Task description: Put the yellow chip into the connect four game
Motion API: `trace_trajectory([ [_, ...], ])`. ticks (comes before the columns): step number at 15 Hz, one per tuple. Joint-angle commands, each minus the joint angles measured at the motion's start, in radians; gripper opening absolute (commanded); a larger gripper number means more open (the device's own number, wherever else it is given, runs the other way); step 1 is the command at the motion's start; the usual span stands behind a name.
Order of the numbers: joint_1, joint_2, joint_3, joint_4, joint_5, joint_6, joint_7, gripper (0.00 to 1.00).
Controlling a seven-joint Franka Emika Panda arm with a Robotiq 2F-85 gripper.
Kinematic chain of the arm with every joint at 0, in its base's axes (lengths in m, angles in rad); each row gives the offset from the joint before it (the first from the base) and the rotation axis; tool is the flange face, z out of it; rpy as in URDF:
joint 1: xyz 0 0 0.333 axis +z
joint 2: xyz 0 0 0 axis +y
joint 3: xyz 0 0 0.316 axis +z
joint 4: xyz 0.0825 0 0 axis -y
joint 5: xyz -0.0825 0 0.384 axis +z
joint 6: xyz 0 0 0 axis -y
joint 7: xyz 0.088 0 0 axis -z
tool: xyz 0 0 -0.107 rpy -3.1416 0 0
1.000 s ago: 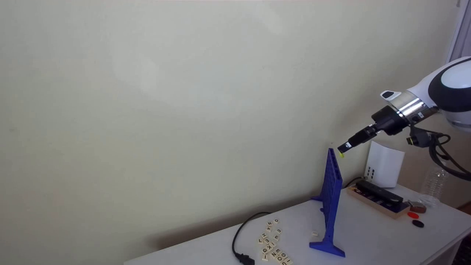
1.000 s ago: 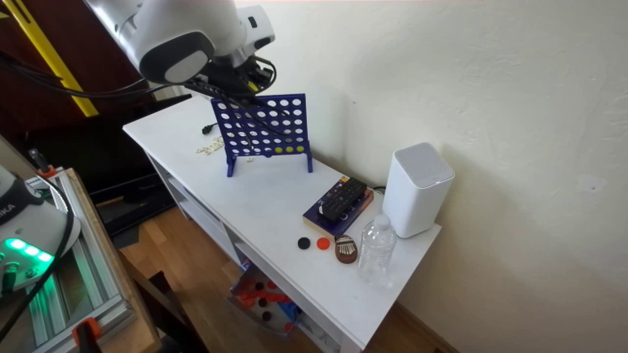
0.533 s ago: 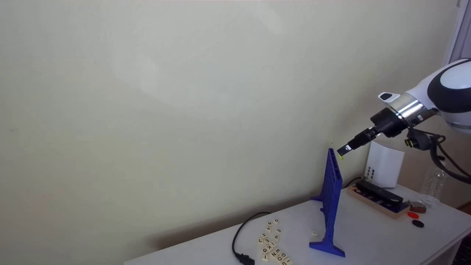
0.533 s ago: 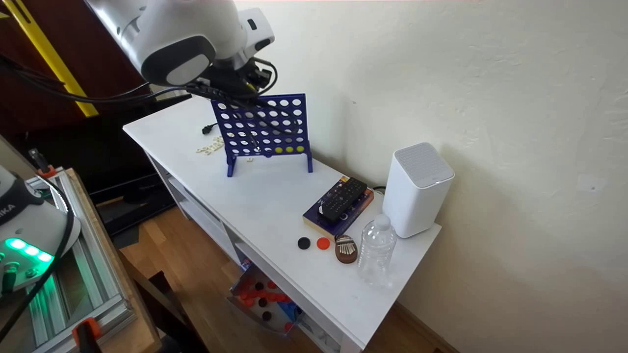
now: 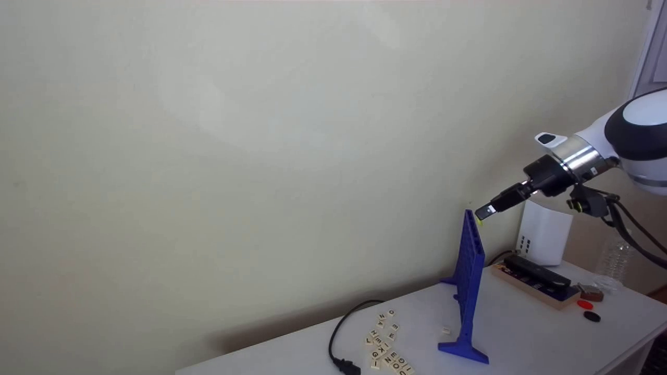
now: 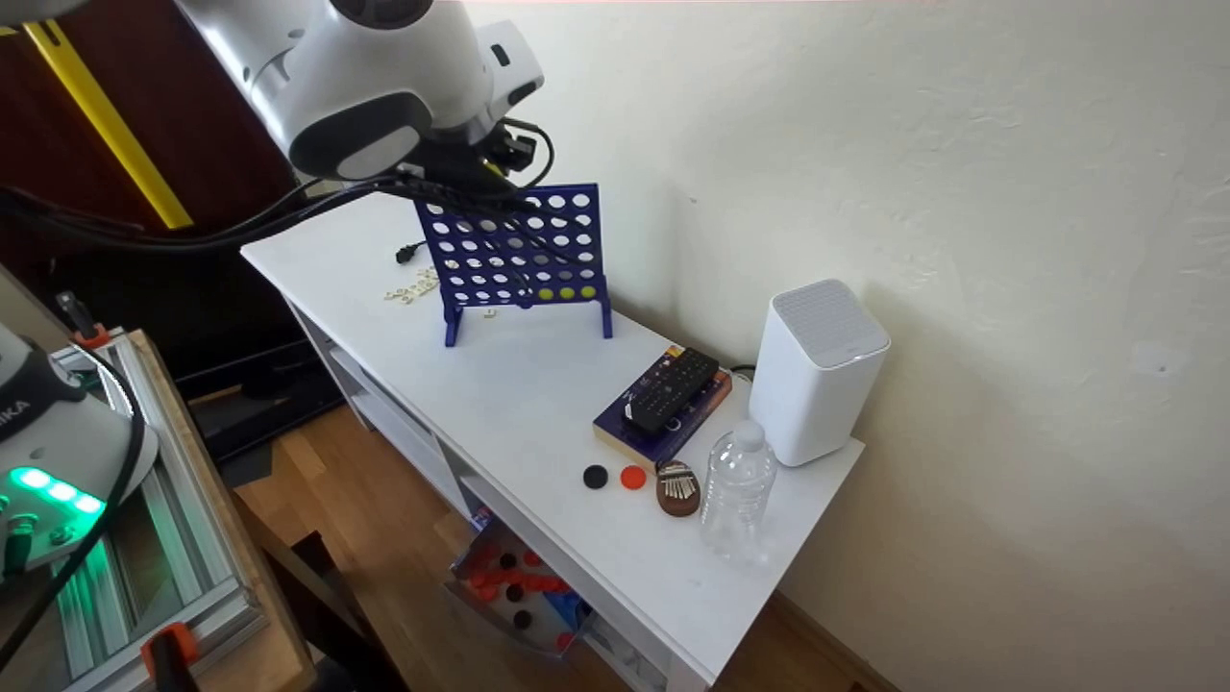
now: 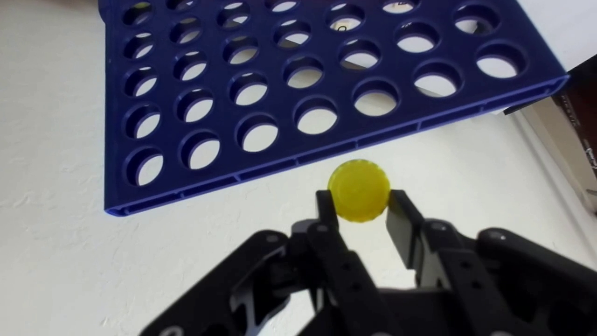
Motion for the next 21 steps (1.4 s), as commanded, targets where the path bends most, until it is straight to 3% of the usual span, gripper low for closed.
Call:
trace_trajectory([
  [1, 0.014, 0.063, -0.017, 0.034, -0.016, -0.047, -0.044, 0.08],
  [21, 0.016, 0.145, -0.020, 0.096, 0.012, -0.169, -0.236, 0.08],
])
